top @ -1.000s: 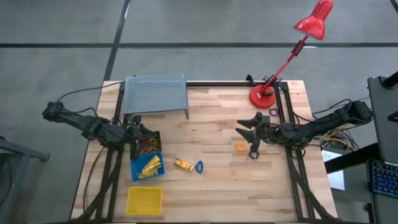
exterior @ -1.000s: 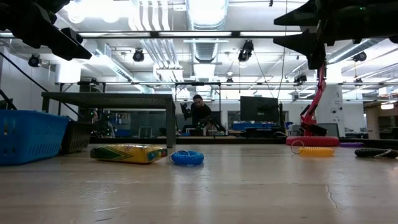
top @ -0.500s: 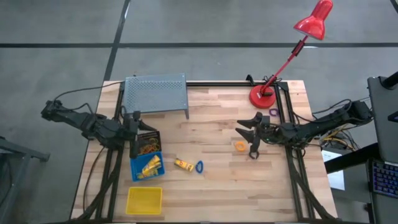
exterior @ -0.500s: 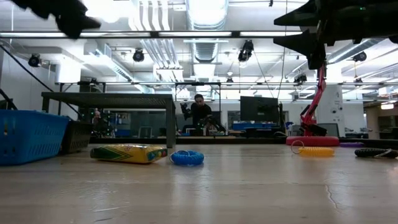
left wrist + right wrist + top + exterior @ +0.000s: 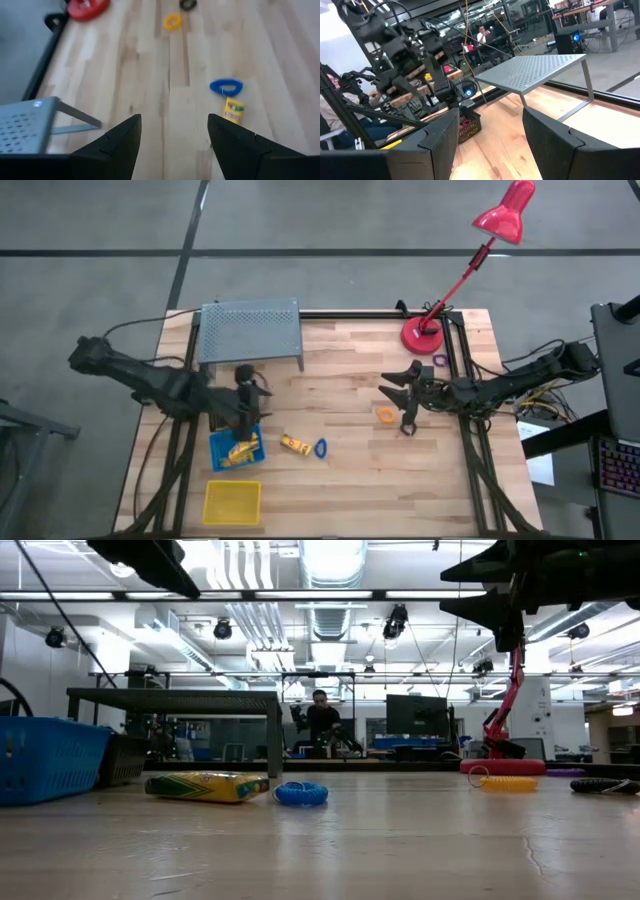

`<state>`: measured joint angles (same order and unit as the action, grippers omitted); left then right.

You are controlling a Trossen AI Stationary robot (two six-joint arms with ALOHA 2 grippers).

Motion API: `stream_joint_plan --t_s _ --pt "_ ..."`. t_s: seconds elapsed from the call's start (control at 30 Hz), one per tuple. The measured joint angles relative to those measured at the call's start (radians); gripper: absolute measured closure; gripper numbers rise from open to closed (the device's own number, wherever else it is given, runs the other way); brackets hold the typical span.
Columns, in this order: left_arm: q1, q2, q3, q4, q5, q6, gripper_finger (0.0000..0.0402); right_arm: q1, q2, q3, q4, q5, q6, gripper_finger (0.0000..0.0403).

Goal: Pick & Place Office Desk Supplies
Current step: Put the yellow crayon box in the blue bin

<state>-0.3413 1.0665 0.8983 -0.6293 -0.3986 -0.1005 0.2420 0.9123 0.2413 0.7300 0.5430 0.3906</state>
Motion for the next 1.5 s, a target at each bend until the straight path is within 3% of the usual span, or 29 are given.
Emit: stream_joint_plan --t_s 0.17,0.47,0.8,1.1,1.5 --pt "0.000 0.161 0.030 0.045 0.045 0.000 0.0169 0.000 0.000 0.000 0.000 0.000 0.000 0.0188" --pt "0.000 0.387 0.042 0.131 0.243 -0.008 0.0169 0.000 0.000 0.000 0.000 0.001 0.000 0.0188" --pt "0.001 0.529 0.041 0.248 0.286 -0.011 0.0169 0.000 0.000 0.000 0.000 0.001 -0.001 0.0188" --pt "0.001 0.654 0.039 0.251 0.293 -0.064 0.0169 0.000 0.000 0.000 0.000 0.001 -0.001 0.0188" --pt "0.004 0.680 0.020 0.253 0.295 -0.064 0.0169 0.000 0.000 0.000 0.000 0.000 0.001 0.0188"
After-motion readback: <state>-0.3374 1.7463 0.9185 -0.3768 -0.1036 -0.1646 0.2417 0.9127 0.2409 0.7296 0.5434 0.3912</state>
